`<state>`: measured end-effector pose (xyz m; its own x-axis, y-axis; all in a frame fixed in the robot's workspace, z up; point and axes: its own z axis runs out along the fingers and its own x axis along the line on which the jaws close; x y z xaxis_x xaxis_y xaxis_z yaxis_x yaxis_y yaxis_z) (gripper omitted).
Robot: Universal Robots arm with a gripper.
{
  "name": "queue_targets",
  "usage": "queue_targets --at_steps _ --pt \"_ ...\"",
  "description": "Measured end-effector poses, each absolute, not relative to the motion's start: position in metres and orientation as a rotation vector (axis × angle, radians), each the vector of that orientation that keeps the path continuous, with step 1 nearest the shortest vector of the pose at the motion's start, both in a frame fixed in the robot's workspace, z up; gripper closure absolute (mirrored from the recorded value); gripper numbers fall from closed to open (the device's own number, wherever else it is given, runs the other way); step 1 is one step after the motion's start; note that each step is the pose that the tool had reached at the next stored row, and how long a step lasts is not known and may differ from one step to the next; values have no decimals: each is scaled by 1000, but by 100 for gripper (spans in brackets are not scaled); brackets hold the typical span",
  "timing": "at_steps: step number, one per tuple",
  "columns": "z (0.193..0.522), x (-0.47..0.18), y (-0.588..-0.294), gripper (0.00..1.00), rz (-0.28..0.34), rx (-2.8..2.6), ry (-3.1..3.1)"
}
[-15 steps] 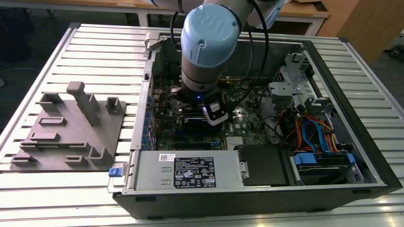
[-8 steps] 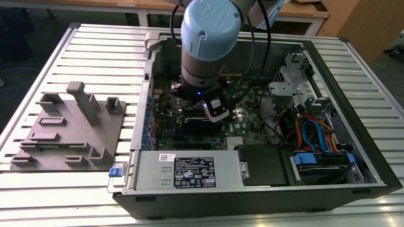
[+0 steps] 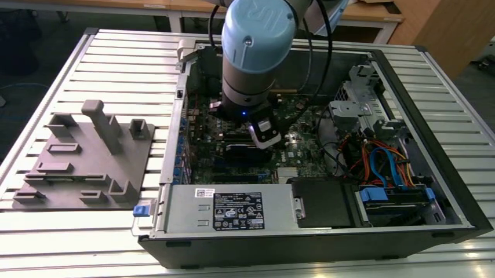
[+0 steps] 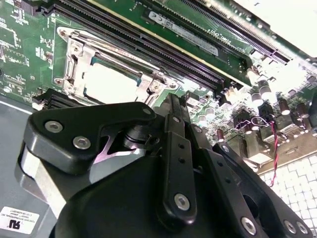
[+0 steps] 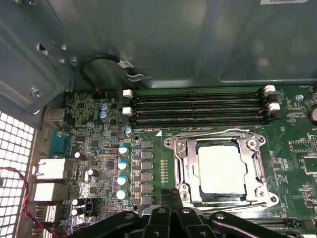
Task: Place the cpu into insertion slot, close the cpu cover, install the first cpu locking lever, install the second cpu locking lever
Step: 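Install the second cpu locking lever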
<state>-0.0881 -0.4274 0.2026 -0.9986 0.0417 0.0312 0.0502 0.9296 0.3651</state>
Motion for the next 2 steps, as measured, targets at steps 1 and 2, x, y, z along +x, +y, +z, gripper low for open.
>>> queue_targets --at_steps 1,2 --pt "203 -88 -427 90 -580 -73 -3063" --pt "203 -88 -427 90 -580 -73 -3063"
